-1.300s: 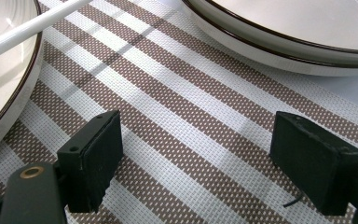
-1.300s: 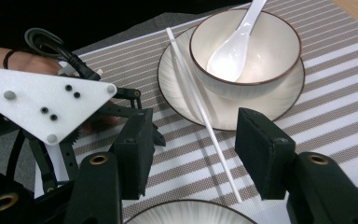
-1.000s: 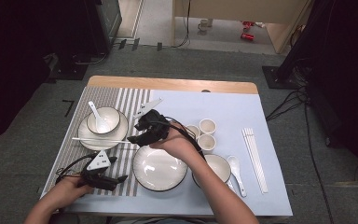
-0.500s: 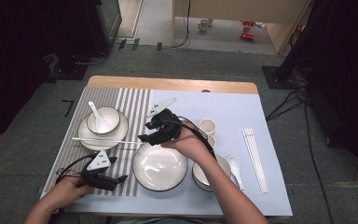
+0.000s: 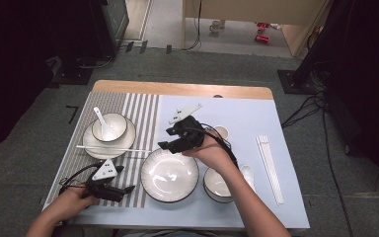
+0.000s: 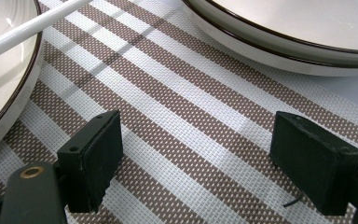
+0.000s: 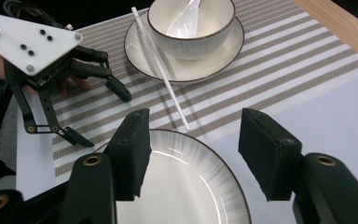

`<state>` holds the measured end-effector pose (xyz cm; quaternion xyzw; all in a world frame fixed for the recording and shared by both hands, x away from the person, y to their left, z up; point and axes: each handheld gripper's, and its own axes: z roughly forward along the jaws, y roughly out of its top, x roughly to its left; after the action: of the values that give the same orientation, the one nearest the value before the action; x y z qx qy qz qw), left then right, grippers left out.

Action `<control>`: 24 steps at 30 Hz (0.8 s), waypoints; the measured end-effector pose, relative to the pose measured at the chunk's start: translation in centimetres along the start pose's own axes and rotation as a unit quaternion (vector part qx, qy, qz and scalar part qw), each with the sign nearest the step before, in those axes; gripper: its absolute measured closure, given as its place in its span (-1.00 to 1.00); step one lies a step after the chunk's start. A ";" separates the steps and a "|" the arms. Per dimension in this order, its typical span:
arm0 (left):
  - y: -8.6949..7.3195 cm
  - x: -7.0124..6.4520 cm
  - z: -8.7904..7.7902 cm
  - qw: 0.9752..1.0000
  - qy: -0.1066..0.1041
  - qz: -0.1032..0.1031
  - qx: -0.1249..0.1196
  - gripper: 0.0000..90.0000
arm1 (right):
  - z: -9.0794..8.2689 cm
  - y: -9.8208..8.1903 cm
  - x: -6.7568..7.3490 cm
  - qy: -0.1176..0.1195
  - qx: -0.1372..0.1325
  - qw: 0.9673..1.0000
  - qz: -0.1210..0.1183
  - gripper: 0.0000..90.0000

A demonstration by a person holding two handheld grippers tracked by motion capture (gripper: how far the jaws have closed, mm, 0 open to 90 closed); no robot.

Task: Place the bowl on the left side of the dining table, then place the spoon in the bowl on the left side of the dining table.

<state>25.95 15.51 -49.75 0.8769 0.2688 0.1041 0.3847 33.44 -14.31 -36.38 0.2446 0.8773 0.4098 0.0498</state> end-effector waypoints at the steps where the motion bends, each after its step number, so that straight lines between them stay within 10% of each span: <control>1: 0.0 0.0 0.0 1.000 0.000 0.000 0.000 -0.62 | -0.2 -0.1 -0.1 -0.001 0.001 1.000 0.002 -0.03; 24: 0.0 0.0 0.0 1.000 0.000 0.000 0.001 -0.62 | -3.1 -3.8 -1.8 -0.027 -0.012 0.999 0.026 -0.04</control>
<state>25.94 15.52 -49.74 0.8772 0.2685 0.1040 0.3842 32.67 -19.42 -37.40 0.2778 0.8640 0.4147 0.0655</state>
